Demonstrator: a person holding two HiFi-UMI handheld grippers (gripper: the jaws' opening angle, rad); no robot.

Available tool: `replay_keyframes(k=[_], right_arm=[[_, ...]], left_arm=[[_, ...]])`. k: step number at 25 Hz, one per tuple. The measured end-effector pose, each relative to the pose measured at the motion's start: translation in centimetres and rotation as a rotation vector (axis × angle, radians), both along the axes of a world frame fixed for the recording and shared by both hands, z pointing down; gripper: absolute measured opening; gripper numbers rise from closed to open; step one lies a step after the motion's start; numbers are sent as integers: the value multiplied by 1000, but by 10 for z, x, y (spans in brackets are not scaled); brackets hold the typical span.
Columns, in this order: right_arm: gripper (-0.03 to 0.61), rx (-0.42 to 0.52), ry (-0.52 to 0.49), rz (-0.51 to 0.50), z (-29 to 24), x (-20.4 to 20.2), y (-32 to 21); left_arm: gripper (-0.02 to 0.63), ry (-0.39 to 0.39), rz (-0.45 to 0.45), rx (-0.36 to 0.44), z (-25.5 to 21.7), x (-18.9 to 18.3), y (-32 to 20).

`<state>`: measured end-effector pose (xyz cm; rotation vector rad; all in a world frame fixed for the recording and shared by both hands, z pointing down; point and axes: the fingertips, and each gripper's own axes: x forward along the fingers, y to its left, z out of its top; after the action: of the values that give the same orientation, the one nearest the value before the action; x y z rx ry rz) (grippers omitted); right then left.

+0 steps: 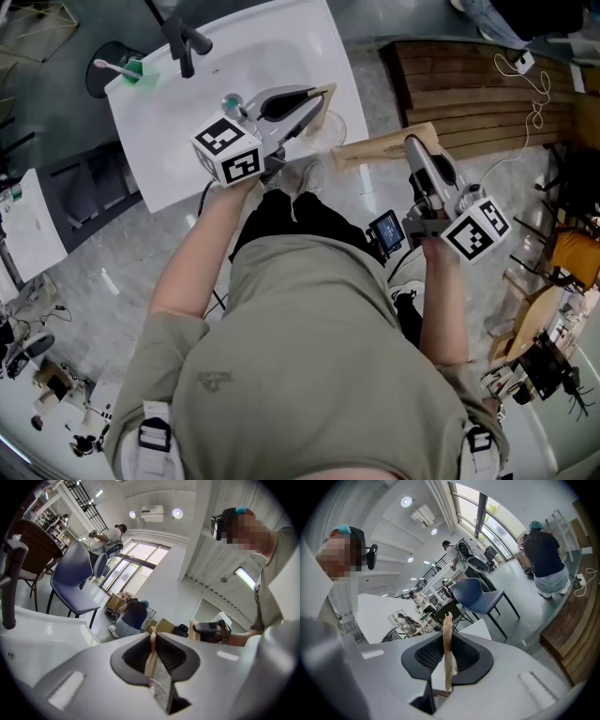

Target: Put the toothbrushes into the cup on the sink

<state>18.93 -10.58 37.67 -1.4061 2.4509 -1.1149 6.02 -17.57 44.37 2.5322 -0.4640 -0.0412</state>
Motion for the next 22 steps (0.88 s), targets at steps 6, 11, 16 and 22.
replay_keyframes(k=[6, 11, 16, 22], right_arm=[[54, 1, 1, 8, 0, -6, -3], [54, 3, 0, 14, 0, -13, -6], [53, 7, 4, 23, -1, -17, -8], [54, 18, 11, 30, -4, -31, -13]], left_arm=[[43, -17, 27, -8, 2, -4, 3], [43, -19, 44, -23, 6, -11, 3], [44, -28, 51, -28, 9, -19, 5], [60, -29, 61, -35, 10, -34, 7]])
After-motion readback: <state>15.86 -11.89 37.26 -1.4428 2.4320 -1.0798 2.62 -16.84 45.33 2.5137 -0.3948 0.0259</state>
